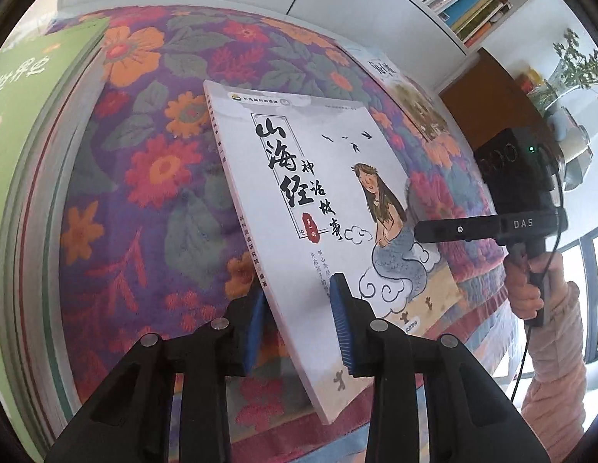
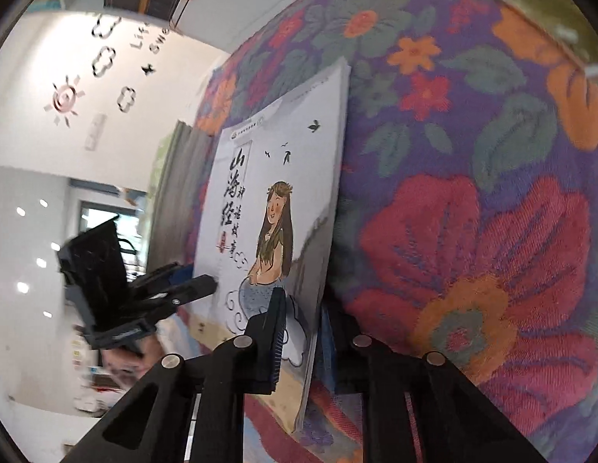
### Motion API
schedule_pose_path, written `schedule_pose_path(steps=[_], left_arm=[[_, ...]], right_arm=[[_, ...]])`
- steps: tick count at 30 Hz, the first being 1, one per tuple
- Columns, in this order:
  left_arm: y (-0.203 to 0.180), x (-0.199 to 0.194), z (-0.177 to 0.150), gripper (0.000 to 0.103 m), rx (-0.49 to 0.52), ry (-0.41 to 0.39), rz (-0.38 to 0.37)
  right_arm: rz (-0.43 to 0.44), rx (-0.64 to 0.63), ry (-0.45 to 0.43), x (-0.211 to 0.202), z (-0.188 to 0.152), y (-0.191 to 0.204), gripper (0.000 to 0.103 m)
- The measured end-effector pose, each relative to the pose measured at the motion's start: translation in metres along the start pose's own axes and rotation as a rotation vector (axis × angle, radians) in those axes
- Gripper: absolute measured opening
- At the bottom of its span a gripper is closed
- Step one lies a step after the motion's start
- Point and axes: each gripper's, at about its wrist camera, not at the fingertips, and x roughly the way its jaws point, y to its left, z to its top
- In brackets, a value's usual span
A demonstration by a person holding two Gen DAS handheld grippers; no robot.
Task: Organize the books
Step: 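Carry the upright mermaid book with both grippers toward the stack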
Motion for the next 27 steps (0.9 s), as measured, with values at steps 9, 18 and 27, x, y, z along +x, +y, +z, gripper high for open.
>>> schedule_pose_path(steps=[9, 18, 27], left_arm=[[-0.004, 0.004, 0.006, 0.028, 0.021, 0.010, 0.052], [-0.006, 0.003, 0.005, 0.028, 0.012, -0.012, 0.089], [-0.021, -0.001, 0.002, 0.029, 0.032, -0.032, 0.196]], right_arm=[[-0.051, -0.051, -0.026, -0.008, -0.014, 0.007, 0.012], [-0.249, -0.165, -0.074, -0.007, -0.028, 0.039, 0.021], [-0.296, -0.294, -0.126, -0.018, -0.046, 0.068, 0.021]])
